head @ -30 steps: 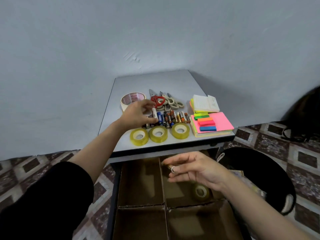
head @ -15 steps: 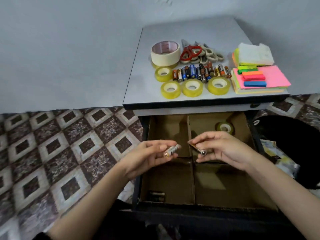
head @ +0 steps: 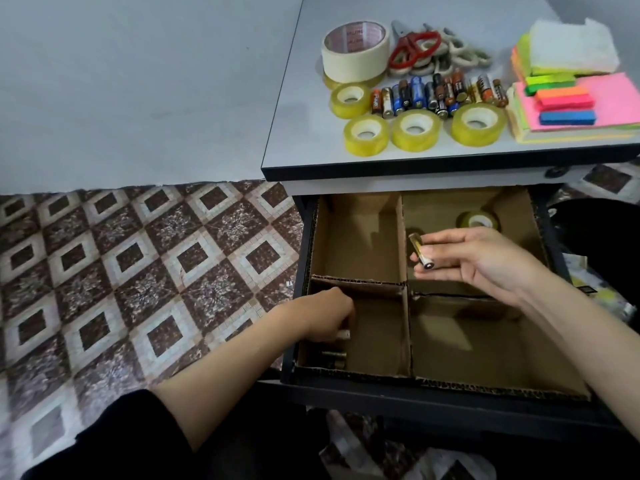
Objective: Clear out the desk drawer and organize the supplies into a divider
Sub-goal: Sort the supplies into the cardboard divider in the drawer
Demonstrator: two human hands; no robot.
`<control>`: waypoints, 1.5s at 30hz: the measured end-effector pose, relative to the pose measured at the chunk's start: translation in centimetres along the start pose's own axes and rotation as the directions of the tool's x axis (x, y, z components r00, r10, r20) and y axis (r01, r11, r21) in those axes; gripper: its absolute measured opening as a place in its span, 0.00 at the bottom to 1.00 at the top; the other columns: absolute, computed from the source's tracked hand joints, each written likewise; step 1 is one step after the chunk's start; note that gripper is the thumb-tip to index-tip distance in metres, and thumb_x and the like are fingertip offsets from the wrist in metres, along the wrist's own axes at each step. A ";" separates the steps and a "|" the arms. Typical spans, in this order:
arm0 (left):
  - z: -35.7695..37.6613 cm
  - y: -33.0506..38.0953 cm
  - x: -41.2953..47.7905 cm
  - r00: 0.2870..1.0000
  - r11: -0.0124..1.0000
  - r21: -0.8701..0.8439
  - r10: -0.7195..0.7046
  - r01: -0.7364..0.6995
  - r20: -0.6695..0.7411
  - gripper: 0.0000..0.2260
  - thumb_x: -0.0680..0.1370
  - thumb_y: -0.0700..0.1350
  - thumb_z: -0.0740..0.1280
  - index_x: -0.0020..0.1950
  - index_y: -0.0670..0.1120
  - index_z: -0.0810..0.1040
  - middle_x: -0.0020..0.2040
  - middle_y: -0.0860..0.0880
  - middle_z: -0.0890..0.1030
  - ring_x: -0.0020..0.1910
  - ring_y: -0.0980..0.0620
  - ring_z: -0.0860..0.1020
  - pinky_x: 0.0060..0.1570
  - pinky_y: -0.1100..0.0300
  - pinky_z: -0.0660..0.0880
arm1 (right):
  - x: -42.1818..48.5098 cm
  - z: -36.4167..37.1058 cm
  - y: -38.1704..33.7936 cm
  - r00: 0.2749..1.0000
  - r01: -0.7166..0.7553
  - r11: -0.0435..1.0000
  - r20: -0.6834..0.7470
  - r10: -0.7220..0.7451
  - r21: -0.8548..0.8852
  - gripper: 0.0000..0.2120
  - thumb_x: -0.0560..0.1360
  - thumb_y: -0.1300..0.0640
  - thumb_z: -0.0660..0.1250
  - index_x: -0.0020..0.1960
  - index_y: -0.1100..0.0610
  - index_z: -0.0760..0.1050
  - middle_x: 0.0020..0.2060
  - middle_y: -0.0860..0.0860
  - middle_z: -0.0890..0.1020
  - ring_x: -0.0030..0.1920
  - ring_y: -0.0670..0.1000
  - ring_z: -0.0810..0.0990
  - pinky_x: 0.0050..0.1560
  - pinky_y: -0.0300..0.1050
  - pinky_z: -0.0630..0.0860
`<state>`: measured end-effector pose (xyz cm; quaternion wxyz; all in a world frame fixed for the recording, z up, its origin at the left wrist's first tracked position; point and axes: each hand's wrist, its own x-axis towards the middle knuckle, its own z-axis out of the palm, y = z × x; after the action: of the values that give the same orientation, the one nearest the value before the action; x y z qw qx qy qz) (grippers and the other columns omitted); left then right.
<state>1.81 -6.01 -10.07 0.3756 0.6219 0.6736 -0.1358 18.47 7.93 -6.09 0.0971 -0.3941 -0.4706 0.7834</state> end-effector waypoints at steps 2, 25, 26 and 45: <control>0.2 0.1 0.4 1.000 0.997 0.081 -0.020 0.019 0.017 0.09 0.77 0.38 0.63 0.54 0.37 0.78 0.54 0.40 0.78 0.53 0.43 0.76 0.47 0.57 0.69 | 0.0 0.0 0.0 1.000 -0.004 1.000 0.003 0.004 -0.018 0.09 0.68 0.70 0.66 0.48 0.65 0.77 0.36 0.60 0.83 0.33 0.52 0.84 0.35 0.44 0.82; 1.2 0.6 1.8 0.990 0.975 0.178 -0.119 0.130 -0.074 0.18 0.73 0.52 0.71 0.53 0.39 0.79 0.53 0.40 0.79 0.53 0.41 0.78 0.50 0.52 0.73 | 0.1 -0.5 0.6 0.998 -0.016 0.995 0.052 0.021 -0.100 0.09 0.74 0.70 0.64 0.50 0.61 0.77 0.42 0.58 0.84 0.37 0.53 0.85 0.36 0.40 0.81; 1.3 0.7 1.8 0.989 0.971 0.195 -0.126 0.140 -0.081 0.18 0.73 0.52 0.71 0.53 0.39 0.78 0.54 0.41 0.79 0.53 0.41 0.78 0.50 0.52 0.74 | 0.1 -0.5 0.6 0.998 -0.018 0.995 0.055 0.024 -0.099 0.09 0.74 0.70 0.63 0.50 0.61 0.77 0.42 0.58 0.84 0.37 0.54 0.85 0.36 0.40 0.81; -0.4 1.3 -0.1 0.988 0.987 0.052 -0.150 0.152 -0.038 0.10 0.74 0.35 0.66 0.55 0.37 0.78 0.54 0.41 0.80 0.54 0.43 0.79 0.53 0.54 0.75 | 0.3 -0.3 1.1 0.995 -0.067 0.987 0.065 0.077 -0.143 0.10 0.72 0.72 0.66 0.51 0.63 0.77 0.37 0.59 0.82 0.37 0.54 0.84 0.41 0.44 0.82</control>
<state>2.93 -5.60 -9.35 0.3356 0.5813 0.7211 -0.1716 18.71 7.68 -7.27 0.0241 -0.3891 -0.5132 0.7646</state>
